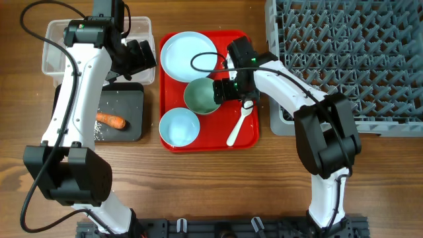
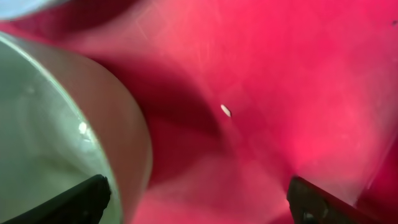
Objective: Sort waste into correct bins and load items into the dishwasher rack
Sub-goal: 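Retract the left arm and reach the right gripper to the green bowl, then lift the green bowl with the right gripper and place it in the rack, then reach the right gripper to the light-blue plate and grasp its rim, then carry the plate to the rack and stand it upright, release, then reach the right gripper to the blue bowl and grasp its rim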
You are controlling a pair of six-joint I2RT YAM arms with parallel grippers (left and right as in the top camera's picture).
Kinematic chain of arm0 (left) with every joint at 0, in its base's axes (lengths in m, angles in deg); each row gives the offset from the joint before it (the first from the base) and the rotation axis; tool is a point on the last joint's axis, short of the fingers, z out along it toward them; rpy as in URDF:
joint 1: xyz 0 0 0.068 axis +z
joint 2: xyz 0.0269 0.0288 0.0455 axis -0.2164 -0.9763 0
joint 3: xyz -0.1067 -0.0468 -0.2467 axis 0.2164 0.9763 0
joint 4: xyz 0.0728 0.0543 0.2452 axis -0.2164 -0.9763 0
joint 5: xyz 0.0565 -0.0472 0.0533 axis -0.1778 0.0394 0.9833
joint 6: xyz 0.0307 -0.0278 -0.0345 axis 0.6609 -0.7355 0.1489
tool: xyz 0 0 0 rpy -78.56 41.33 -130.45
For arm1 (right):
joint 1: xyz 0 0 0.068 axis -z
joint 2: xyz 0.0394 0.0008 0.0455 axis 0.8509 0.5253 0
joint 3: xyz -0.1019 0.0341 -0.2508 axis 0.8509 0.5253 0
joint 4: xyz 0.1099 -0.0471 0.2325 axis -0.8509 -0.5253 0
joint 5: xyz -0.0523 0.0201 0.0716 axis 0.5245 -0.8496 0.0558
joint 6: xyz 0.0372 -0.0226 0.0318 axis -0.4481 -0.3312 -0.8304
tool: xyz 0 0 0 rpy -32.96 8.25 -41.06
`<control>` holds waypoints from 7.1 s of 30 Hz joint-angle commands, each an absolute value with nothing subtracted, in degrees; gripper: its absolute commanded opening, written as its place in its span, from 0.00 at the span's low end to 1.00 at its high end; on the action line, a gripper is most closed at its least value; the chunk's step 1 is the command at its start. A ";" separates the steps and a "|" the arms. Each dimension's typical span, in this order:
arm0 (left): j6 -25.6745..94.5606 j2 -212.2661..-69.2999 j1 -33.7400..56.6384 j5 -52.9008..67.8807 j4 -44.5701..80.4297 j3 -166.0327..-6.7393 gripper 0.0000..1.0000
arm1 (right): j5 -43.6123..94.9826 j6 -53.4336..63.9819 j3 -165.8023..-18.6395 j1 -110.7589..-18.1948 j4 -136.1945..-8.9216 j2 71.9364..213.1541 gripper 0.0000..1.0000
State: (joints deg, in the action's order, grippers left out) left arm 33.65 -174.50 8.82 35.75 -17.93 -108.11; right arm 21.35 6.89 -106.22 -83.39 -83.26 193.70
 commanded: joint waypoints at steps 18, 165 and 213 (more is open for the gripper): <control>32.71 -173.73 9.08 36.49 -17.90 -107.98 1.00 | 28.10 8.62 -114.00 -76.09 -93.46 175.71 0.04; 32.68 -173.73 9.08 36.49 -17.93 -107.98 1.00 | 88.14 31.76 -111.27 -57.34 -70.27 169.44 0.04; 32.71 -173.73 9.08 36.49 -17.93 -107.98 1.00 | 11.55 -3.03 -111.23 -90.67 -91.39 188.83 0.90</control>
